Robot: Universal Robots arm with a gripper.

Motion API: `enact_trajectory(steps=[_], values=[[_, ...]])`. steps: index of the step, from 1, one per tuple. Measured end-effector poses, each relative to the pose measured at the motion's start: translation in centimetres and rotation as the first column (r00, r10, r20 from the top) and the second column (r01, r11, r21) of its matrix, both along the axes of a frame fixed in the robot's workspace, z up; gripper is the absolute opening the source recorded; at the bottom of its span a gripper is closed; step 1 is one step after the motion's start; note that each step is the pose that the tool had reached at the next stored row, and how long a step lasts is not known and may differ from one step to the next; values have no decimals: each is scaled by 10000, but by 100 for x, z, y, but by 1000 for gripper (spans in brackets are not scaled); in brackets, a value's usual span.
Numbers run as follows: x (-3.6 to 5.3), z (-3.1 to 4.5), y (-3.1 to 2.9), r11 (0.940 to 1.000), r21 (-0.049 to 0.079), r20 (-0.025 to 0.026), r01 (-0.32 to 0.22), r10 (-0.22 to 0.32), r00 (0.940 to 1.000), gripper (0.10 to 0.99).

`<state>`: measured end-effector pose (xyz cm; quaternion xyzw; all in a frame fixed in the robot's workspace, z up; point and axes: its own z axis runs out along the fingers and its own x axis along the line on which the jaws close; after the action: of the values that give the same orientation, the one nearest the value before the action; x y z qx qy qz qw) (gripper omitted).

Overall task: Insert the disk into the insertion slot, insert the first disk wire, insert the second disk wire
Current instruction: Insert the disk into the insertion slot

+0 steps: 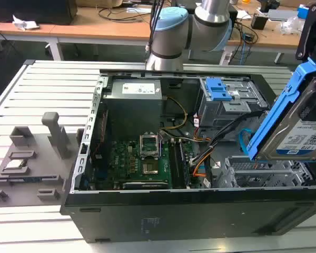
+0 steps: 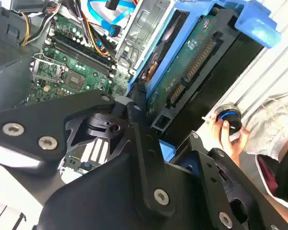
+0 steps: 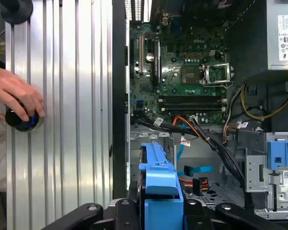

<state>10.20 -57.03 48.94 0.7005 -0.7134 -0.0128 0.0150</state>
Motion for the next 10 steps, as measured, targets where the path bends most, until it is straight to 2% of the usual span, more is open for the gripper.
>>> enact_trajectory(steps=[2, 4, 9, 10], values=[[0, -23, 1, 9999, 120, 0, -30, 30, 10000, 361], [0, -94, 0, 9999, 122, 0, -44, 44, 10000, 361], [0, -203, 4, 9999, 134, 0, -44, 44, 10000, 361], [0, -257, 8, 9999, 135, 0, -44, 44, 10000, 361]])
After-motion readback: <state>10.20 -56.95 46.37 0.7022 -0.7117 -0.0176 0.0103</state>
